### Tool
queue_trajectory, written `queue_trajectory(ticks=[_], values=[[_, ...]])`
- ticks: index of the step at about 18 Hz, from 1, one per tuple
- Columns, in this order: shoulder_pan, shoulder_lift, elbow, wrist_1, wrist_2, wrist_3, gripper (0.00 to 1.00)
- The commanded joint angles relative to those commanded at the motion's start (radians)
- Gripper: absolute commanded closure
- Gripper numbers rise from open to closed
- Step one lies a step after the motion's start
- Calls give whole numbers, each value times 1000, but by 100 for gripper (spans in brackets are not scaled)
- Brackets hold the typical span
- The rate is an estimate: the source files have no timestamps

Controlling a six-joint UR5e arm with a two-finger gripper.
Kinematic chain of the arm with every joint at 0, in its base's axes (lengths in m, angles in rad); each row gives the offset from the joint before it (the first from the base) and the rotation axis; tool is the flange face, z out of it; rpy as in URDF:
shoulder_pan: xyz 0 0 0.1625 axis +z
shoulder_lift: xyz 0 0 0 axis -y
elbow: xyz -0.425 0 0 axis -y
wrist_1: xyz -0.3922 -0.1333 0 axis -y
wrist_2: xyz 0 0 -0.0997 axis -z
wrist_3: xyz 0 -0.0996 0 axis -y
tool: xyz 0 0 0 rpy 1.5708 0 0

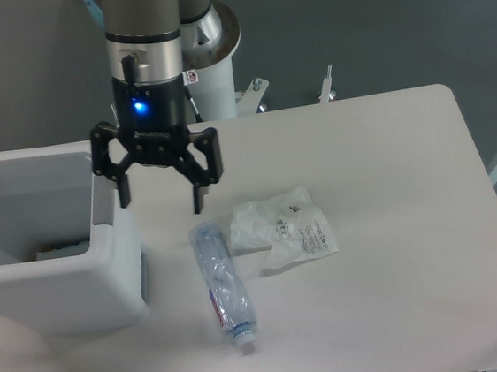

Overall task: Open the trash can
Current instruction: 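Lift the gripper up away from the opened trash can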

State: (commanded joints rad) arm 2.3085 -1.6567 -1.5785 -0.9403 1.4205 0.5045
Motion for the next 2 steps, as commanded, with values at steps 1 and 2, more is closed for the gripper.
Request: queue_trajectory(ticks=[1,2], values=[[3,-8,2,0,6,17,0],[5,-12,6,0,15,31,0]])
